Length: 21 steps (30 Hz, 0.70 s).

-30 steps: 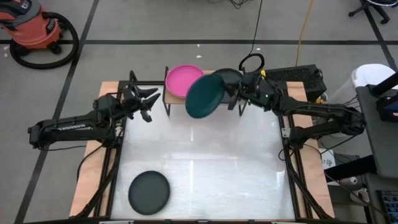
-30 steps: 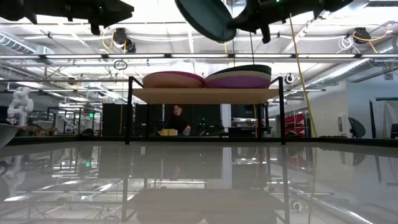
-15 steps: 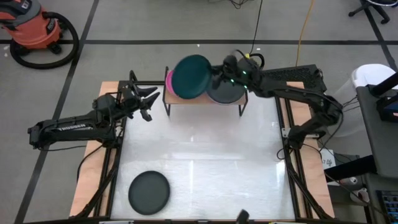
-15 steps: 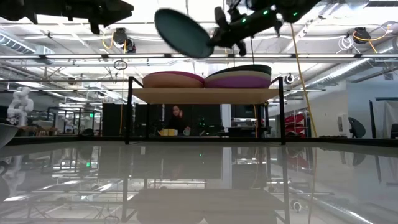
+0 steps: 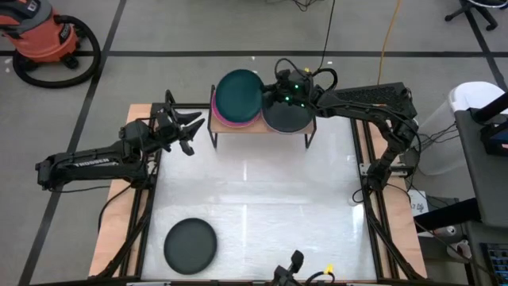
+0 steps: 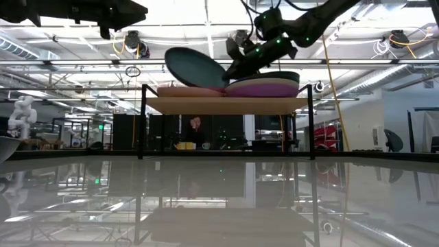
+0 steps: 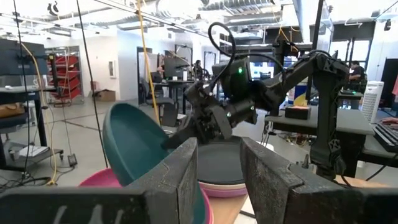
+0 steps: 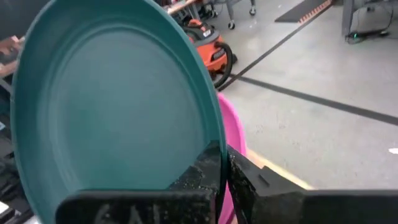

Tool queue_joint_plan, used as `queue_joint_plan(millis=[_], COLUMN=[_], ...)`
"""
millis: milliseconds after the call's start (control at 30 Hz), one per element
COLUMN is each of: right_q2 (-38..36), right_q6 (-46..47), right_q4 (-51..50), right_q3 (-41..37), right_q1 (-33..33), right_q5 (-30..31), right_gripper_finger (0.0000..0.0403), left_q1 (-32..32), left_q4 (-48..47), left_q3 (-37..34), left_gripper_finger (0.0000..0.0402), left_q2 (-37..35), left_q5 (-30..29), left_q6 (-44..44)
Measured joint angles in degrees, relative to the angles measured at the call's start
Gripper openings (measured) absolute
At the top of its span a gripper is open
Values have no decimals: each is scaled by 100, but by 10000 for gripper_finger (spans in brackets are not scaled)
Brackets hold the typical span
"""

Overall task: Place and stack plates onto a shelf
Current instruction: Stack the dark green plate on top of the pink plate on top of the shelf, then stack the black plate on top of the dark green plate on top of the shelf

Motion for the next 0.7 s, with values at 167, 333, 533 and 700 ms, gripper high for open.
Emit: queue_joint_plan(millis=[167, 333, 533, 700], right_q2=[64, -7, -144, -430], right_q6=[-89, -187, -361, -713], right_q4=[-53, -64, -75, -107], right_q3=[0, -2, -2, -4], right_q1=[4, 13, 130, 253], right_q5=[-14, -7, -14, -445], right_gripper_finger=[9, 47, 141, 199], left_q1=[-1, -2, -2, 1], left_q4=[0, 1, 0, -16], left_q3=[0, 0, 0, 0], left_gripper_finger=[126, 126, 127, 126], left_q2=[0, 0, 0, 0], left_q5=[0, 2, 2, 2], left_q6=[-1, -1, 1, 1])
